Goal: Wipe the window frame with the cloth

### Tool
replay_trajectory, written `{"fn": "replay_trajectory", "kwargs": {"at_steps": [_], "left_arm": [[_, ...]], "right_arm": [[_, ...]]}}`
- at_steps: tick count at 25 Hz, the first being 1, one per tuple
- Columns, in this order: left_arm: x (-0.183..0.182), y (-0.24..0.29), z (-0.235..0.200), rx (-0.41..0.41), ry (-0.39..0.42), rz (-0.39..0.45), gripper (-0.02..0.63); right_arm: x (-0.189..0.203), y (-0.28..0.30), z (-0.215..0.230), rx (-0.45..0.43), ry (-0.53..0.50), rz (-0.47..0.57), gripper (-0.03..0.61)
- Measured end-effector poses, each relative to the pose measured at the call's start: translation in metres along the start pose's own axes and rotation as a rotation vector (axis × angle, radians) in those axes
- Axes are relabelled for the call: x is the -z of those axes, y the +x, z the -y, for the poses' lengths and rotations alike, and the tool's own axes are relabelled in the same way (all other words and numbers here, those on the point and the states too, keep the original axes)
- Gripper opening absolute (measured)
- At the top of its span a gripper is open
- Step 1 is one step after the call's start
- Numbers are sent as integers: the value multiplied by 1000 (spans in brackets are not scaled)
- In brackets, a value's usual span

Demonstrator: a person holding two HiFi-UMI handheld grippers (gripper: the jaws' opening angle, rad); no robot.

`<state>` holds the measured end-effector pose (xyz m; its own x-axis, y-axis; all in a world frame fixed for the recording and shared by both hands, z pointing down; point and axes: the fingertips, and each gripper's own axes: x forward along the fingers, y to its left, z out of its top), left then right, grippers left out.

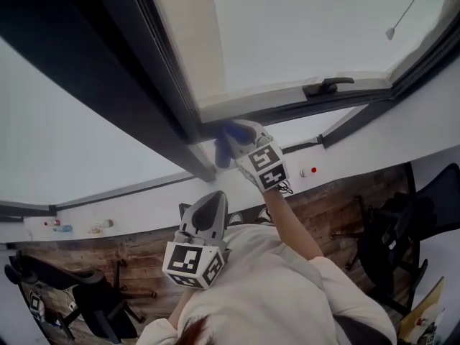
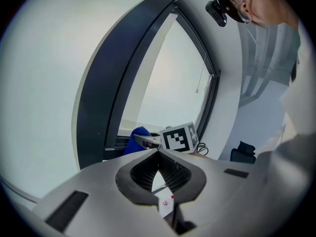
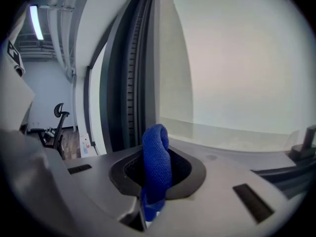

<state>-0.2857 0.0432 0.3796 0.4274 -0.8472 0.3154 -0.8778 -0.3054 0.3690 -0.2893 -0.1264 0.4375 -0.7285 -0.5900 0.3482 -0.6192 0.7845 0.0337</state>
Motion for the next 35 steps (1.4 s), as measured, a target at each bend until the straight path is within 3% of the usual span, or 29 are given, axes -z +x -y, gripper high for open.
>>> {"fn": "replay_trajectory", "kwargs": {"at_steps": [5,11,18,25,35], "left_arm": [[5,-21,-23,-11,-7,-8,5],[7,-31,-32,5,-7,-14,5],[3,-32,-40,13,10,-8,6],[-3,-28,-35,45,44,5,5],[-6,-25,-36,38,38,13,5]], "right_arm": [[7,28,-36,-37,-37,-53,44],[19,45,-38,8,-85,-121,44],[21,46,-35,67,-119,-140,44],[20,45,-37,60,-184,-112,44],[22,39,-27,62,-184,-114,44]]}}
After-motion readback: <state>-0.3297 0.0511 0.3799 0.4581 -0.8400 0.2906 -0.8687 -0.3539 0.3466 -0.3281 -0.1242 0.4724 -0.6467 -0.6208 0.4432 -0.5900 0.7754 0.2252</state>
